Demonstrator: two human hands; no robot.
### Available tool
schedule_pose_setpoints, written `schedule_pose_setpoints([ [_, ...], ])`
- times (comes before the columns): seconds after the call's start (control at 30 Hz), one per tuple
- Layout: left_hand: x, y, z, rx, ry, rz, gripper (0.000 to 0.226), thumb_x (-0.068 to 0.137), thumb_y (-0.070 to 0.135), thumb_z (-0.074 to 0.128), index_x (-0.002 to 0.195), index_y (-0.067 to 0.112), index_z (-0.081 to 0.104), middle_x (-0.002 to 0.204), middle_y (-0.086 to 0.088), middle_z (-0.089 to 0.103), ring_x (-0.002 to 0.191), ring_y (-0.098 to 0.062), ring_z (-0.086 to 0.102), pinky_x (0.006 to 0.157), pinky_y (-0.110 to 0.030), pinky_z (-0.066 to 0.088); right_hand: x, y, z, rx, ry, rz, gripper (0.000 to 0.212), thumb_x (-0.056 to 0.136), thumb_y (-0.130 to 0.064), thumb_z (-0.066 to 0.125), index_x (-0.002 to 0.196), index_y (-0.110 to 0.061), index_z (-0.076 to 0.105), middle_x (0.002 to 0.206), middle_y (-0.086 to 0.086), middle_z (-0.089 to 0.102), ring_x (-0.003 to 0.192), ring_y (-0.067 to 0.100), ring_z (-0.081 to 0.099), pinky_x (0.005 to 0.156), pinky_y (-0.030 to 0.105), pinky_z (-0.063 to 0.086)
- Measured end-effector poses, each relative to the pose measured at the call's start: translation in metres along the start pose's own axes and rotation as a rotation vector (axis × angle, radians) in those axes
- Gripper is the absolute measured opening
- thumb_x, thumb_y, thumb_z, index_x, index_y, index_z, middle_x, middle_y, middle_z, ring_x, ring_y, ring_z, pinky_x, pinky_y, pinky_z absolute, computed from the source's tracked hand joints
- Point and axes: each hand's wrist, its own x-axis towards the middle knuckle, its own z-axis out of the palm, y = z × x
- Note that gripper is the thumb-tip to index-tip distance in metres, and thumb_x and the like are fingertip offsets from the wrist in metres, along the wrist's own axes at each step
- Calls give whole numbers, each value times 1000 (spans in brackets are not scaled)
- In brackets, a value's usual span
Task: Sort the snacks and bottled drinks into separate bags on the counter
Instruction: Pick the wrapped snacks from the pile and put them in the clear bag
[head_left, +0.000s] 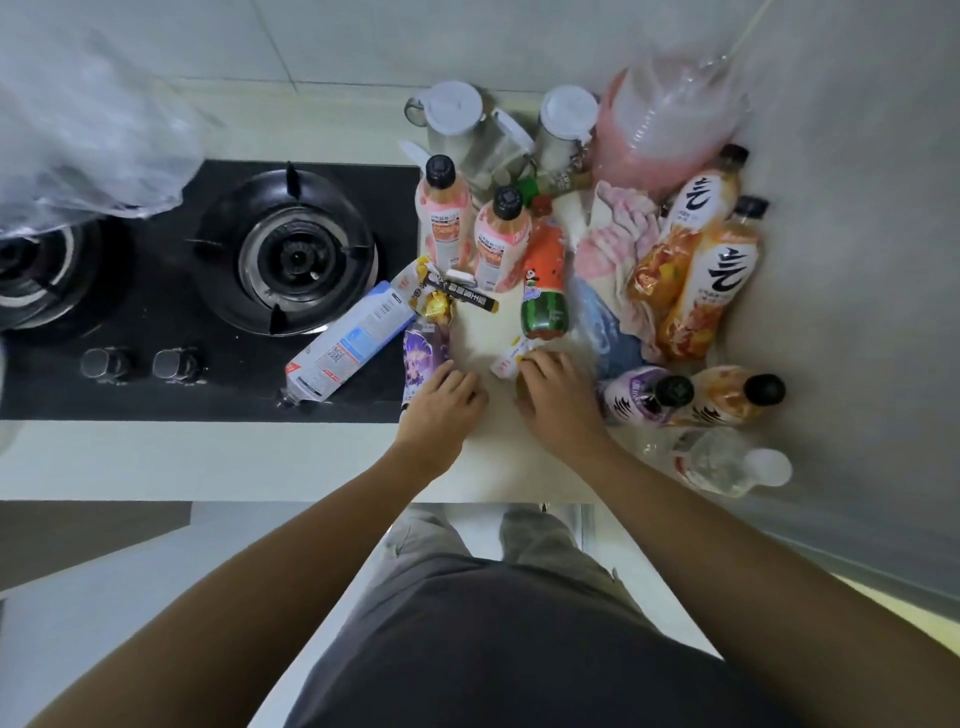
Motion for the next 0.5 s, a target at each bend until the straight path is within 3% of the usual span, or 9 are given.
schedule_pose_setpoints([
  [0.23,16,7,-12,78,-34,-61,65,78,29,81,134,15,51,134,-11,53,127,-31,51,120,-44,27,-7,-7,3,45,36,116,45,83,-42,78,112,-12,63,124,7,57,111,31,54,91,45,51],
  [0.5,18,-13,-13,-67,103,60,33,85,25,71,116,16,66,117,-6,60,105,-25,58,103,-39,42,-18,-15,-8,89,42,201,51,80,-17,78,127,-11,59,132,9,52,118,31,53,93,46,55],
])
